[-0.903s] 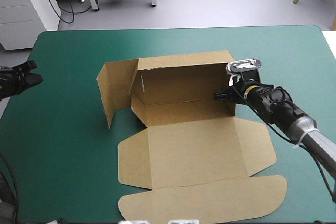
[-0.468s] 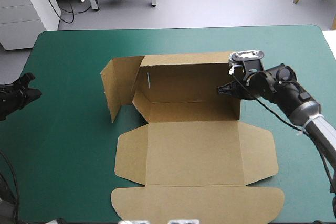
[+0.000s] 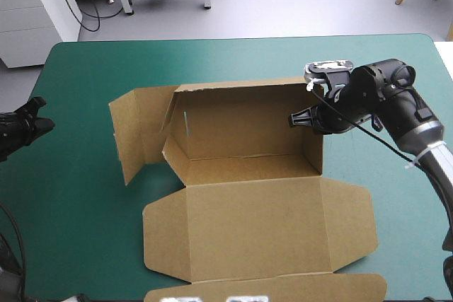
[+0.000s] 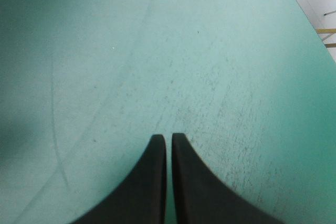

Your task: Fold the box

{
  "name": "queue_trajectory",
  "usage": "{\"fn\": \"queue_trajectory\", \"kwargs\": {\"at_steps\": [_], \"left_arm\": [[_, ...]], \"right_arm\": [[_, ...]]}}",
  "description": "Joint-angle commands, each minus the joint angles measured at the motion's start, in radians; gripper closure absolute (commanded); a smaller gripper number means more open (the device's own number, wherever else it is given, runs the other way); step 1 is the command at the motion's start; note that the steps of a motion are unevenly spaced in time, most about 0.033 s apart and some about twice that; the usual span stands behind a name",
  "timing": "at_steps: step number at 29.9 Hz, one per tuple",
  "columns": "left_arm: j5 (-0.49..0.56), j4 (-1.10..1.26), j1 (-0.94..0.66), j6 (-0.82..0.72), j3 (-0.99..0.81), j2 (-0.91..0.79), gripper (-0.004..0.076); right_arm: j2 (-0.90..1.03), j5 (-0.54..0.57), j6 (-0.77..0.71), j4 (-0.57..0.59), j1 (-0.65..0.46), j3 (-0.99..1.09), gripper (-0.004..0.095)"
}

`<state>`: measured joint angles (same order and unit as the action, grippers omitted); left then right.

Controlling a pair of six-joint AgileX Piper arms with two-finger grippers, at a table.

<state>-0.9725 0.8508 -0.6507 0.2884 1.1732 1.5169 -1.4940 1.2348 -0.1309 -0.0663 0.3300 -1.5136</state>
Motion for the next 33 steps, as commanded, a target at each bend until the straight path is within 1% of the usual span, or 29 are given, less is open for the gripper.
{"fn": "queue_trajectory", "kwargs": {"at_steps": [1, 7, 14, 17, 19, 22, 23, 25, 28, 30, 31, 33], "left_arm": [[0.012, 0.068, -0.001, -0.004, 0.024, -0.035, 0.0711], [0.008, 0.085, -0.001, 0.007, 0.024, -0.035, 0.0711], [0.003, 0.086, -0.001, -0.004, 0.024, -0.035, 0.0715], [0.003, 0.086, -0.001, -0.004, 0.024, -0.035, 0.0724], [0.003, 0.086, -0.001, -0.004, 0.024, -0.035, 0.0731], [0.003, 0.086, -0.001, -0.004, 0.024, -0.035, 0.0734], [0.003, 0.086, -0.001, -0.004, 0.024, -0.035, 0.0734], [0.002, 0.086, -0.001, -0.004, 0.024, -0.035, 0.0734], [0.001, 0.086, -0.001, -0.004, 0.024, -0.035, 0.0734], [0.001, 0.086, -0.001, -0.004, 0.024, -0.035, 0.0734], [0.007, 0.086, -0.001, -0.004, 0.024, -0.035, 0.0734], [0.009, 0.085, -0.001, -0.004, 0.024, -0.035, 0.0734]], "right_arm": [[0.005, -0.032, 0.036, -0.017, -0.006, 0.002, 0.0908], [-0.109, -0.036, 0.036, -0.004, -0.006, 0.045, 0.0908], [-0.221, -0.153, 0.051, 0.024, -0.006, 0.017, 0.0908], [-0.254, -0.173, 0.051, 0.038, -0.006, -0.015, 0.0908], [-0.268, -0.183, 0.051, 0.039, -0.006, -0.036, 0.0888], [-0.278, -0.184, 0.075, 0.036, -0.006, -0.067, 0.0788], [-0.278, -0.187, 0.075, 0.036, -0.006, -0.076, 0.0728], [-0.278, -0.182, 0.075, 0.036, -0.006, -0.1, 0.0579], [-0.278, -0.172, 0.073, 0.036, -0.006, -0.148, 0.0313], [-0.278, -0.147, 0.069, 0.032, -0.006, -0.194, 0.0184], [-0.278, -0.125, 0.069, 0.032, -0.006, -0.225, 0.0138], [-0.278, -0.061, 0.069, 0.032, -0.006, -0.295, 0.0111]]}}
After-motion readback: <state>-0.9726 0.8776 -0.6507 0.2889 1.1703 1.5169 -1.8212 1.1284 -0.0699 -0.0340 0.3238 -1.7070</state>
